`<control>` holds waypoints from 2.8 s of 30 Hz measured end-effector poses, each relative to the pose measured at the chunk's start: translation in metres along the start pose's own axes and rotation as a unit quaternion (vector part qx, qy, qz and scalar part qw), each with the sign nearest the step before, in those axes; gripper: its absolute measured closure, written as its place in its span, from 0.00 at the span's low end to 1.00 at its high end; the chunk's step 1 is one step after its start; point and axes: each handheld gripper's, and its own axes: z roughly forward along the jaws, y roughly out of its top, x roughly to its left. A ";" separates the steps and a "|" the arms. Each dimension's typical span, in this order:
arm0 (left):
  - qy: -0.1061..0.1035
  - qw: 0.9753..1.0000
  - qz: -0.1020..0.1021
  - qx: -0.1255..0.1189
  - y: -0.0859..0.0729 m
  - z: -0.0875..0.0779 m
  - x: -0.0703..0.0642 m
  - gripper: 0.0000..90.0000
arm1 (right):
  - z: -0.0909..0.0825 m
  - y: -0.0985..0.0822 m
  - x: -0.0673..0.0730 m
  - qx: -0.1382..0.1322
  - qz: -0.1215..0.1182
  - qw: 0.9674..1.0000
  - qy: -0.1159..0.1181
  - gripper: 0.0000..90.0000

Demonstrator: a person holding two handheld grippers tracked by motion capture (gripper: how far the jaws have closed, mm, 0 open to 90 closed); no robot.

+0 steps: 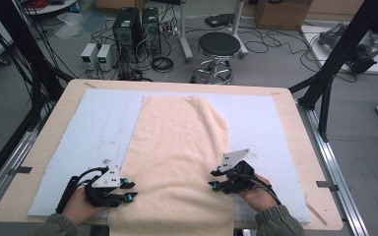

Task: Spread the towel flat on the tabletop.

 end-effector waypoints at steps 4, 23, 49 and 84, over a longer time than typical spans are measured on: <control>0.001 1.000 -0.003 -0.002 -0.003 -0.003 -0.001 0.95 | 0.011 0.001 -0.001 0.022 0.002 1.000 0.004 0.66; 0.018 0.999 -0.012 -0.034 -0.005 -0.029 -0.006 0.82 | -0.021 0.023 -0.035 -0.025 0.034 0.996 -0.075 0.66; 0.090 0.993 -0.066 -0.039 0.012 0.005 0.049 0.58 | 0.021 0.050 -0.044 -0.057 0.058 0.996 0.034 0.76; 0.099 0.992 -0.065 -0.046 0.012 0.011 0.054 0.56 | 0.064 0.056 -0.138 0.009 0.166 0.976 -0.141 0.72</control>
